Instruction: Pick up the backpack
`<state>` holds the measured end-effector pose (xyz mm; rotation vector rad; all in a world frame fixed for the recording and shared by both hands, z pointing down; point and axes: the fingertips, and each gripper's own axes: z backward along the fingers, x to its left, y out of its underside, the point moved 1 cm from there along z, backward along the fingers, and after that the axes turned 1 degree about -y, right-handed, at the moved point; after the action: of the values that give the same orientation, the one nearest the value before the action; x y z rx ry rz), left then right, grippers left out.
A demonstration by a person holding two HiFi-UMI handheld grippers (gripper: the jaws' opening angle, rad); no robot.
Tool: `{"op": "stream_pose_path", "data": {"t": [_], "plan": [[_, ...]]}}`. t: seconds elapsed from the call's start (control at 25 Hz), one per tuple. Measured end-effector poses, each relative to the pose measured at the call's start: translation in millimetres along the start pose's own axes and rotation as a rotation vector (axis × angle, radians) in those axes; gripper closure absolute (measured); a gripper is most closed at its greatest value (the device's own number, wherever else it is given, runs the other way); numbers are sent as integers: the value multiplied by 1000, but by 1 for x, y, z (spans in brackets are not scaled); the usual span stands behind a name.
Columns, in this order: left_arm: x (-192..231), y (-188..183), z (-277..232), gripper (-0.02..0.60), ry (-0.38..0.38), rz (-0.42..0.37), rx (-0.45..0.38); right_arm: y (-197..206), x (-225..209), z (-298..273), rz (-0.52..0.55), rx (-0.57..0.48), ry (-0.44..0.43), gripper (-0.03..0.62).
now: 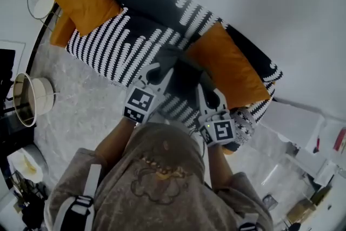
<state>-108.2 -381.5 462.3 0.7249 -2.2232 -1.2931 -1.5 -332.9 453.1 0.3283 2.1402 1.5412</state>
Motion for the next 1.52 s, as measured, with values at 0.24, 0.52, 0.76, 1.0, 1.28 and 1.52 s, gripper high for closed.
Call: {"op": "stream_pose_path", "data": {"t": [0.24,0.52,0.76,1.0,1.28,1.52], "plan": [[-30,-32,50,538,-22,-16,-76,-41,26,37,35,-66,-36,562],[-66,-68,85,538,-73,-36,-153,-90,29,70,89,-158,-118,562],[-99,-72,110,538,-122,-29,-184,-96,40,103,93,-165,-180,560],[-119,-52,151,538,-121,-12,-171,-85,72,131,73,-165,-205,560],[-159,-11,207,538,-50,-32,-168,-50,119,187,22,-182,-160,560],[-193,26,268,538,4,-47,-176,-22,174,245,14,-206,-107,559]]}}
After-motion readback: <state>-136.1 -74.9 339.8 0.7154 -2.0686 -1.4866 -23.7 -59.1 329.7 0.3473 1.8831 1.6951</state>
